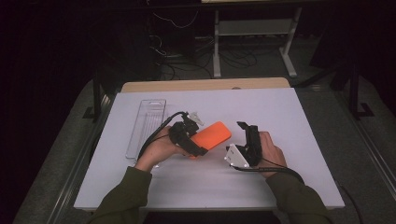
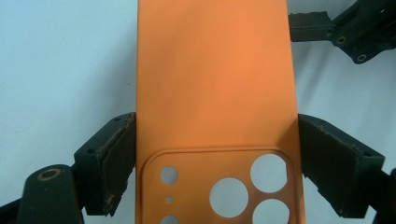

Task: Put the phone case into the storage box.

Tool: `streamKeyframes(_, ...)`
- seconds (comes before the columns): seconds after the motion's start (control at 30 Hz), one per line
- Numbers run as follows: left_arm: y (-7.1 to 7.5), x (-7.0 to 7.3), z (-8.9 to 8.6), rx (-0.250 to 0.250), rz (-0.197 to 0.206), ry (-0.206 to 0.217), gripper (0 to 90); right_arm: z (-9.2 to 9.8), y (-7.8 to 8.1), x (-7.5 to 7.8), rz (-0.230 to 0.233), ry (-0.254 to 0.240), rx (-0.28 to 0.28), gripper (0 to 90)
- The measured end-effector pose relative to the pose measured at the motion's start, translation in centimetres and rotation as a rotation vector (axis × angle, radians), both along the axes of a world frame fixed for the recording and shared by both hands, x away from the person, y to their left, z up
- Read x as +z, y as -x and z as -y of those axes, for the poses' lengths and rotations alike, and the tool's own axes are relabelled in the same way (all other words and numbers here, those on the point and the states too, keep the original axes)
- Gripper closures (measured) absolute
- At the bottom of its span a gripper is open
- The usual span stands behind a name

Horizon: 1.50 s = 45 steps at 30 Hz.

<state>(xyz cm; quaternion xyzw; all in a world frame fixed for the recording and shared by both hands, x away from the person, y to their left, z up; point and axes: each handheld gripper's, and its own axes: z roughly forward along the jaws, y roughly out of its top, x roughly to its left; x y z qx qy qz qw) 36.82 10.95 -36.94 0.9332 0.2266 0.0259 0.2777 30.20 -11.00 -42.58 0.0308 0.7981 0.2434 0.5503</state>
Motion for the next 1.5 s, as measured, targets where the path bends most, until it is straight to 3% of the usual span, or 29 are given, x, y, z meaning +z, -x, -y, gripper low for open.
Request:
streamKeyframes(0.13, 0.0, 0.0, 0.0, 0.001, 0.000, 0.001, 15.6, -0.2, 0.2, -0.2, 0.014, 0.021, 0.002, 0.0)
streamKeyframes(0.23, 0.0, 0.0, 0.0, 0.003, -0.003, 0.002, 15.6, -0.3, 0.3, -0.2, 0.061, 0.049, 0.000, 0.0)
streamKeyframes(0.37, 0.0, 0.0, 0.0, -0.002, -0.003, -0.002, 15.6, -0.6, 0.6, -0.5, 0.055, 0.057, 0.000, 0.0)
streamKeyframes(0.5, 0.0, -0.1, 0.0, 0.004, -0.003, 0.004, 15.6, -0.7, 0.7, -0.6, 0.071, 0.101, 0.011, 0.0)
streamKeyframes(0.83, 0.1, -0.1, 0.1, -0.002, -0.003, -0.002, 15.6, -1.1, 1.0, -0.7, 0.147, 0.175, 0.050, 0.7)
streamKeyframes(0.9, 0.1, -0.1, 0.1, 0.000, -0.003, 0.002, 15.6, -1.3, 1.1, -0.8, 0.168, 0.159, 0.049, 0.7)
streamKeyframes(1.17, 0.1, 0.0, 0.1, -0.009, -0.003, -0.005, 15.7, -1.7, 1.4, -1.0, 0.195, 0.214, 0.064, 1.0)
streamKeyframes(1.5, 0.4, -0.3, 0.7, -0.025, -0.016, -0.023, 15.6, -2.3, 1.8, -1.8, 0.237, 0.246, 0.092, 3.2)
